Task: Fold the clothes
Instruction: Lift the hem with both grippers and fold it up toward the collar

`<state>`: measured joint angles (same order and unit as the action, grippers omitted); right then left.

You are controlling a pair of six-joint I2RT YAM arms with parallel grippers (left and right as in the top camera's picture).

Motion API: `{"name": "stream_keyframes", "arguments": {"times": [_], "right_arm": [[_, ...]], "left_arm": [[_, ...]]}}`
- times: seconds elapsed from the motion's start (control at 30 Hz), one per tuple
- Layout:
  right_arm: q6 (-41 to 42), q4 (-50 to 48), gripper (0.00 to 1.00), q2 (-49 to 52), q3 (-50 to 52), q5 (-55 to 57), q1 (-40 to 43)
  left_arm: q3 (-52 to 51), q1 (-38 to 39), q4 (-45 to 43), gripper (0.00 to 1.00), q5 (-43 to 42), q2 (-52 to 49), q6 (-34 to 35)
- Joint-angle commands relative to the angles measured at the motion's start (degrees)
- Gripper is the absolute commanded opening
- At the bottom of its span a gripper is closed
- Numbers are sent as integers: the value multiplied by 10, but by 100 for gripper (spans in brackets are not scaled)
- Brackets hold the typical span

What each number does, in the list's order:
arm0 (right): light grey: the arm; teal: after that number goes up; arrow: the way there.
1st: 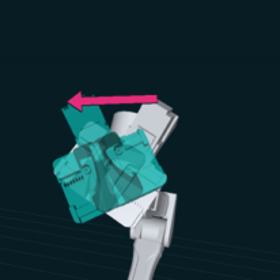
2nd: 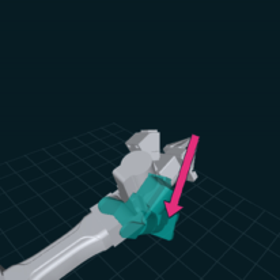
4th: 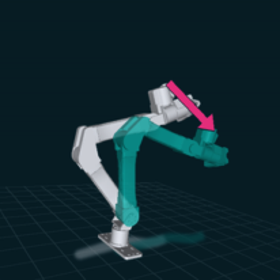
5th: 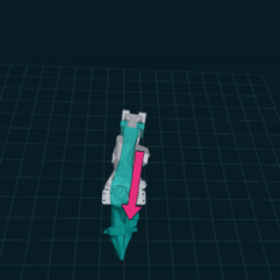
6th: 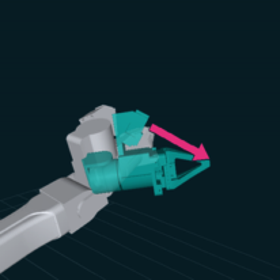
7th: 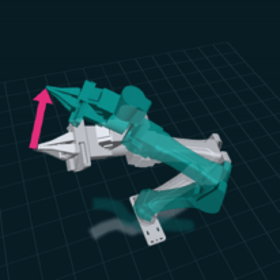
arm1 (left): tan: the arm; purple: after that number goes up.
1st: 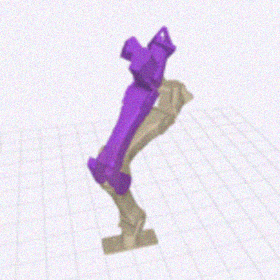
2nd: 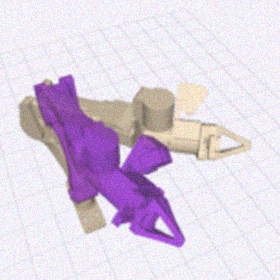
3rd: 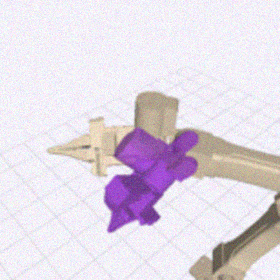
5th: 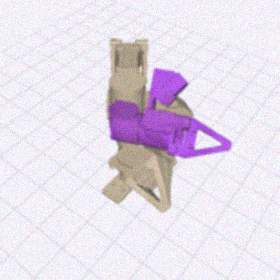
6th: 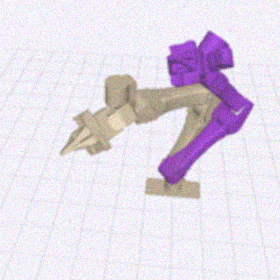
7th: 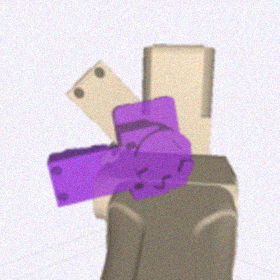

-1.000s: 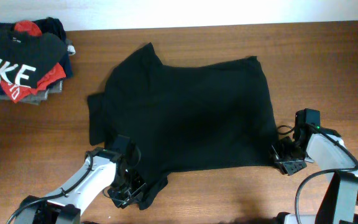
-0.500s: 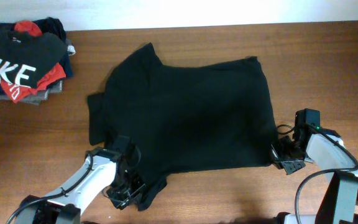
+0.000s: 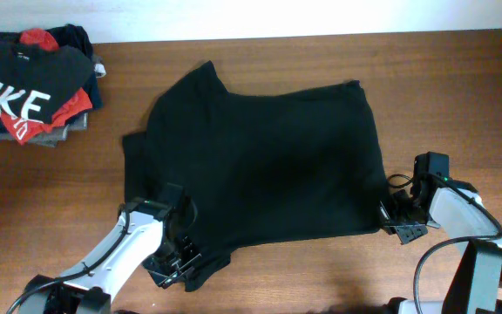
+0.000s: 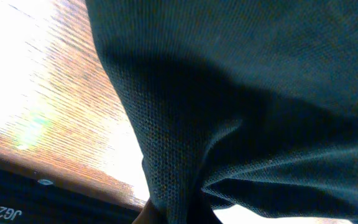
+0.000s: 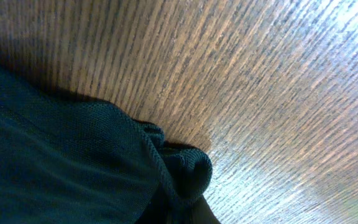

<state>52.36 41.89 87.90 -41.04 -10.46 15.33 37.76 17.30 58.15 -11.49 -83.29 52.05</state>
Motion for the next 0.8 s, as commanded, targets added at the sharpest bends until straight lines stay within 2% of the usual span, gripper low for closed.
{"name": "stream_keyframes", "arguments": {"times": [0.0, 0.53, 0.77], "right_arm": [[6, -5, 4, -9, -17, 5, -3], [6, -17, 4, -29, -68, -25, -3], [6, -60, 4, -29, -76, -46, -3]], "left_arm": [[31, 2, 8, 1, 33, -6, -9], [112, 2, 4, 1, 108, -6, -20], [114, 2, -39, 1, 109, -6, -23]]}}
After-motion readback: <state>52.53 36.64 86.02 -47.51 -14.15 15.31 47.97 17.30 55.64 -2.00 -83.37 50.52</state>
